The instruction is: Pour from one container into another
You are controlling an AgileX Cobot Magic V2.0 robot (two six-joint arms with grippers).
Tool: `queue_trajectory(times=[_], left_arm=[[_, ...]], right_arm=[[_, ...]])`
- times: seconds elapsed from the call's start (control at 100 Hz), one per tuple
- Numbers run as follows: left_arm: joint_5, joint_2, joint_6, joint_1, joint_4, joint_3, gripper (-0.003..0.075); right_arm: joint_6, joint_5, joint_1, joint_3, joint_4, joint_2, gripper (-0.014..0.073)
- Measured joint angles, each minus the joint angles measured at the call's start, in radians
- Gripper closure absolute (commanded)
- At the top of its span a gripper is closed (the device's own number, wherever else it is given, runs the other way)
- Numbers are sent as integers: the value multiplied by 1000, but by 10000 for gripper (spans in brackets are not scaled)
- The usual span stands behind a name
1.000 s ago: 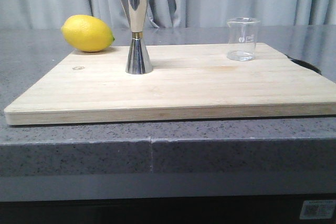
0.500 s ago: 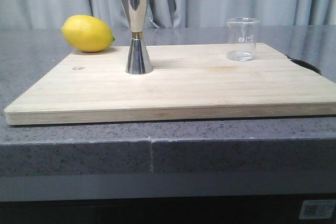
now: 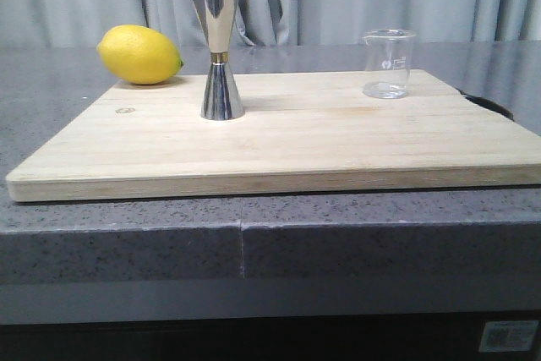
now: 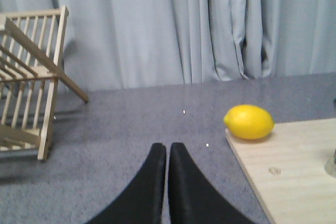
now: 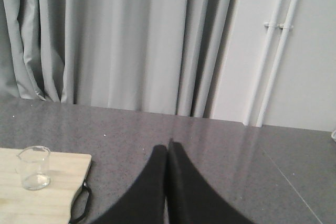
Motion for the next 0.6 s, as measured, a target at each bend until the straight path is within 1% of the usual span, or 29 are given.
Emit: queue_trajectory(times=[0.13,0.26,0.33,0.44,0.6], left_arm=[[-22,-5,-9,0,0,89,739],[-101,-5,-12,0,2,159,739],[-149,-5,-12,0,4,192,739],[-216,-5,-12,0,6,218,739],[-246,-5,-12,0,12,219,739]], right_arm=[[-10,0,0,106,0,-54,657],[-11,-10,0,204,0,-62,658],[-12,-45,0,253,2,-62,658],[-14,-140,0,317,4,-62,658],[-15,-233,0,372,4,-62,658]])
